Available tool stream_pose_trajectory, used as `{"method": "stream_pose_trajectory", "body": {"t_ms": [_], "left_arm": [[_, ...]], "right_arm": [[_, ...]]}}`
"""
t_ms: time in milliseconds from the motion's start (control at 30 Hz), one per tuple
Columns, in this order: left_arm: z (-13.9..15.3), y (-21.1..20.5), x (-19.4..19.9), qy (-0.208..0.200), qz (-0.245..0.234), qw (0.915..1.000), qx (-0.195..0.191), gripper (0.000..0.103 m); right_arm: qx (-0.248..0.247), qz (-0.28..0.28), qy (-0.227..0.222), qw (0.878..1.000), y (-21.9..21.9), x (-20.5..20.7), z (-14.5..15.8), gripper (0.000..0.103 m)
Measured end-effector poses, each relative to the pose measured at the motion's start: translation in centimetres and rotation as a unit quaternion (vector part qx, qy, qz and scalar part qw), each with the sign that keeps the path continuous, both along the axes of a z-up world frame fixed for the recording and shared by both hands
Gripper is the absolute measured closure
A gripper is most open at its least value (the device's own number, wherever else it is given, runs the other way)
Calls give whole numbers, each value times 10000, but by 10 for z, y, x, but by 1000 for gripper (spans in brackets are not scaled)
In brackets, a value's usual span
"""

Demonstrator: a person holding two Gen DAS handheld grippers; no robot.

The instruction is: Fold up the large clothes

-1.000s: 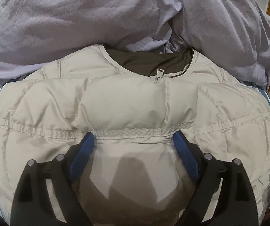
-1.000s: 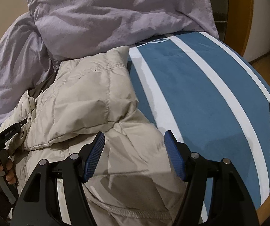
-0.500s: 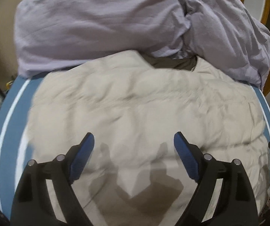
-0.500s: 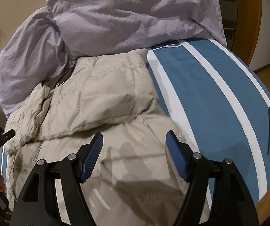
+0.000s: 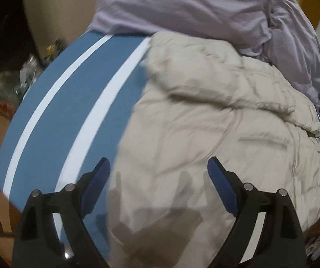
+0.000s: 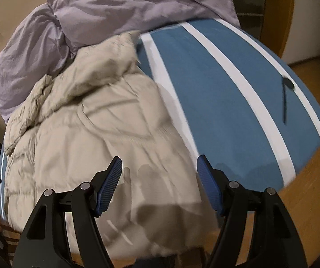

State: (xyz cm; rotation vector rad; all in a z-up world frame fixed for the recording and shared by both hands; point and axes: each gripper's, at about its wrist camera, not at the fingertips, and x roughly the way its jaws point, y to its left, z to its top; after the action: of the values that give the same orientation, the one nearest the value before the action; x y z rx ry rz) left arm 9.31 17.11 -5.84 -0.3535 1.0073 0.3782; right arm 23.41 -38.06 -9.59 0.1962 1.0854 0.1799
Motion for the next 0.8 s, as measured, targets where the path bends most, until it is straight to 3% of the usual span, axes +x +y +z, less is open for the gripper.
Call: {"method": "stream_pose_trajectory", "body": {"t_ms": [233,500,633,800], "left_arm": [[-19,11,-40,147,110,9993,-341,14],[-33,10,-54,217,158,9981,-547,14],[-39,12,-58,212,194,9970,-716,15],[-40,7,-63,139,157,9970,-741,24]], "right_arm": [[473,-64,343,9983,-22,-23,-14,32],[756,-42,518,9958,-23,-34,-28,37],[1013,-97,600,9930,-27,-36,-34,46],[1123,-117,558,9920,-25,-39,-35,55]]}}
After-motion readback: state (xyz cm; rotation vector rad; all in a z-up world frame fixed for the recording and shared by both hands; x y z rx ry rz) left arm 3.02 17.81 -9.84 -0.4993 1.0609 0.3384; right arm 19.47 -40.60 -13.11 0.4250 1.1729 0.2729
